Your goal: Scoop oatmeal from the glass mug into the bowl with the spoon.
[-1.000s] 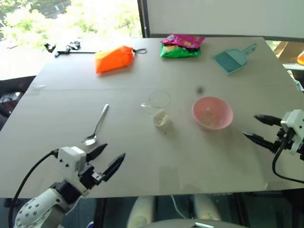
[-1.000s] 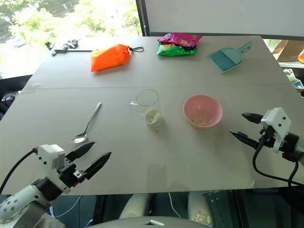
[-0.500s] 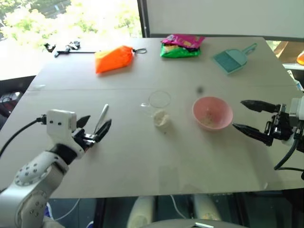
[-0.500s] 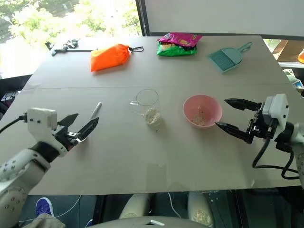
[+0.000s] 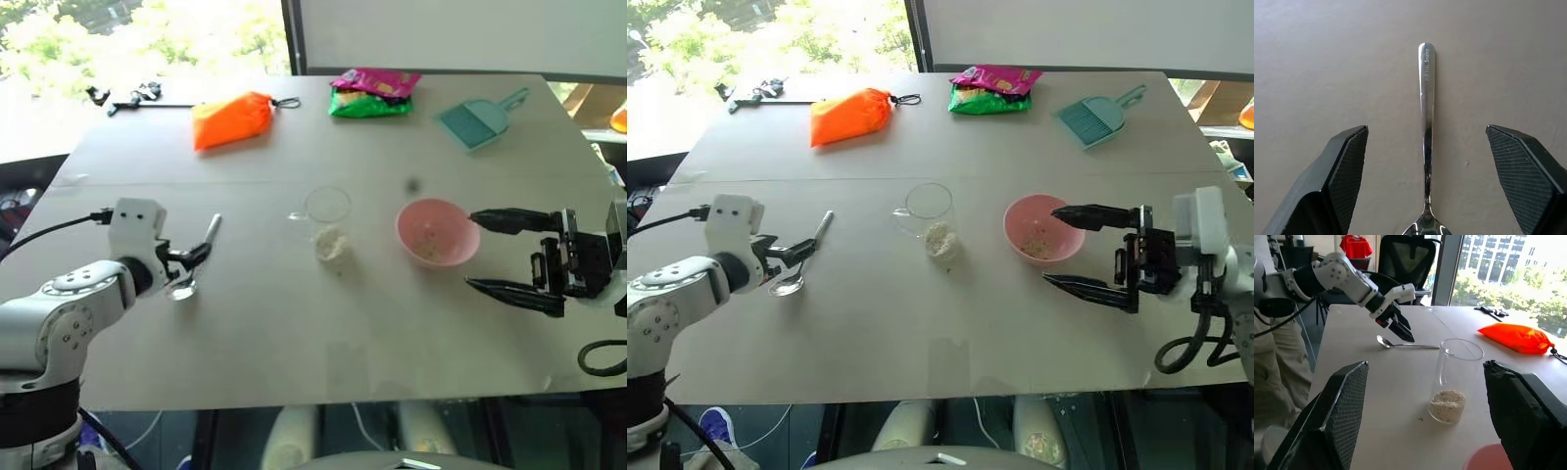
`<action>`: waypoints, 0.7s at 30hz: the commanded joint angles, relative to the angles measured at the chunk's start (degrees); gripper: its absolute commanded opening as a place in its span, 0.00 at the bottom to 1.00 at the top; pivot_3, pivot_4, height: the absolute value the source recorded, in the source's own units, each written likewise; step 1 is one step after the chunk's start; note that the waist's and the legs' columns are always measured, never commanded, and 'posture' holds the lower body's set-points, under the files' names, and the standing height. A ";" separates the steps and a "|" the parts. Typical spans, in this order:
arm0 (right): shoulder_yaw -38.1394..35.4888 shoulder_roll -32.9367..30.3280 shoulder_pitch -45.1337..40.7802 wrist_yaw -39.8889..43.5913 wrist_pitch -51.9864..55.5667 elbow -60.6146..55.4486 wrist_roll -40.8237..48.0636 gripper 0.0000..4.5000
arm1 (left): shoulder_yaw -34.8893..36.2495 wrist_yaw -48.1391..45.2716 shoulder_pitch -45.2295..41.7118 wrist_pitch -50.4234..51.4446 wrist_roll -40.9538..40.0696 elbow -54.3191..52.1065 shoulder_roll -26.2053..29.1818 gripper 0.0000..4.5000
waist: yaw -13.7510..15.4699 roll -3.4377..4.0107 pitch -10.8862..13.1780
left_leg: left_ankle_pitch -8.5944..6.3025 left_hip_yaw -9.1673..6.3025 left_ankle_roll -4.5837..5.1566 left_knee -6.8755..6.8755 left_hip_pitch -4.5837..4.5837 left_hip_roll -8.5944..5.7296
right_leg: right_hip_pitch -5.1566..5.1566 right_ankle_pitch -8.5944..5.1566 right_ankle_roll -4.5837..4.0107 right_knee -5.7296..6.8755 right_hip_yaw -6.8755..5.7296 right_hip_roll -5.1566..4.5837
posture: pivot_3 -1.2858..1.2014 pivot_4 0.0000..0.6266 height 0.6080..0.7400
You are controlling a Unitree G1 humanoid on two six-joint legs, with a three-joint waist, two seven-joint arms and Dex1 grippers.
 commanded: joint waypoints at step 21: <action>-5.07 0.64 4.88 3.70 -3.95 0.74 -0.11 0.85 | -8.37 -7.16 -11.20 6.85 8.80 12.04 -0.99 0.50 | 0.03 0.00 0.02 | 0.00 -0.04 0.00 0.02 -0.02 -0.02 | -0.01 0.00 0.01 0.04 -0.06 0.00 | 0.52 0.24 1.00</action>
